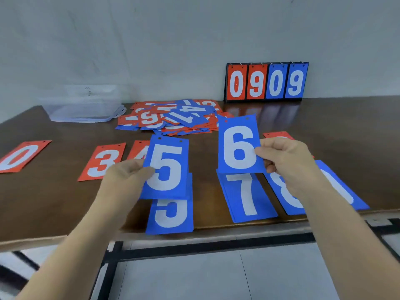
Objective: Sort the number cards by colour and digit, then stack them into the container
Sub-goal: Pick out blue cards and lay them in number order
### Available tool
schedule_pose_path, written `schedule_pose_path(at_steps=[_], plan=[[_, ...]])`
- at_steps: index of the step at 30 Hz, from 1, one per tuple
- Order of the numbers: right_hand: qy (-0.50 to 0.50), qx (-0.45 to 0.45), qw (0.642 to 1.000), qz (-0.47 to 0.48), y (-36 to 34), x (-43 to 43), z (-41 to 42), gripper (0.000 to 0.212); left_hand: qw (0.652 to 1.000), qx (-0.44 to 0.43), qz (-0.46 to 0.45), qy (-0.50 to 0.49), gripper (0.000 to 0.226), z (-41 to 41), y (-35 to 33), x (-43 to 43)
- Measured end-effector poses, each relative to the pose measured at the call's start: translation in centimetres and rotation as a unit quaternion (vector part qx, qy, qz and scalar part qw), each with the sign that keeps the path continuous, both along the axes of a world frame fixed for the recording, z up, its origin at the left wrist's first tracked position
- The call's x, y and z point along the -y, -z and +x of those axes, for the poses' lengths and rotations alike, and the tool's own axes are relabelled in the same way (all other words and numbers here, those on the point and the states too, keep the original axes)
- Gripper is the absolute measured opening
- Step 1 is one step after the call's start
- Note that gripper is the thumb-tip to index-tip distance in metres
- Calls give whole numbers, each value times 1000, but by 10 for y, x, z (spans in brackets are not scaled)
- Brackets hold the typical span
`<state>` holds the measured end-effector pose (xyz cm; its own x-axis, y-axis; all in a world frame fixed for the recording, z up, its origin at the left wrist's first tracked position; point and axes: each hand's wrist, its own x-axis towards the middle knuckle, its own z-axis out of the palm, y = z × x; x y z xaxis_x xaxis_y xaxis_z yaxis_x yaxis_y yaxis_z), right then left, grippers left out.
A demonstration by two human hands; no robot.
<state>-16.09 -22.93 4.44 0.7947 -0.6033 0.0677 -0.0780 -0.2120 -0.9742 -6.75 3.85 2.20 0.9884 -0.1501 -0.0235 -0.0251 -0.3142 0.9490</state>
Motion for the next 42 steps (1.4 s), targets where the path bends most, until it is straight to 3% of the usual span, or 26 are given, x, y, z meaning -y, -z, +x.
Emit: schedule_pose_path(at_steps=[1,6,13,17,21,23,25,28,31,34,37,42], plan=[[0,1,1000,3,3,0,-4,6,1000,16,-11,-3,7,-11,8,5],[-17,-1,1000,18,5,-8,-18,5,991,96,72,-58,10,-39,30,12],[-40,-23,999,12,12,-32,-28,8,932,191,296,-85,28,-44,44,13],[-31,-37,999,12,15,-42,-29,10,921,192,322,-102,51,-41,46,13],[-13,-41,999,4,17,-47,-27,10,928,270,259,5,36,-36,51,6],[-5,-40,999,3,18,-50,-26,11,924,265,248,119,50,-36,48,-2],[-3,-44,999,-8,20,-53,-24,12,895,262,301,201,71,-38,46,-8],[-19,-56,998,-31,22,-59,-21,13,861,278,376,201,83,-39,47,-15],[-46,-96,991,-79,29,-71,-18,14,846,301,405,175,88,-39,51,-18],[-45,-135,971,-192,39,-84,-14,10,822,330,434,165,79,-37,57,-21],[-14,-189,922,-338,43,-97,-12,15,799,362,460,140,78,-33,61,-25],[26,-206,859,-468,42,-107,-17,15,786,377,472,132,83,-31,58,-26]])
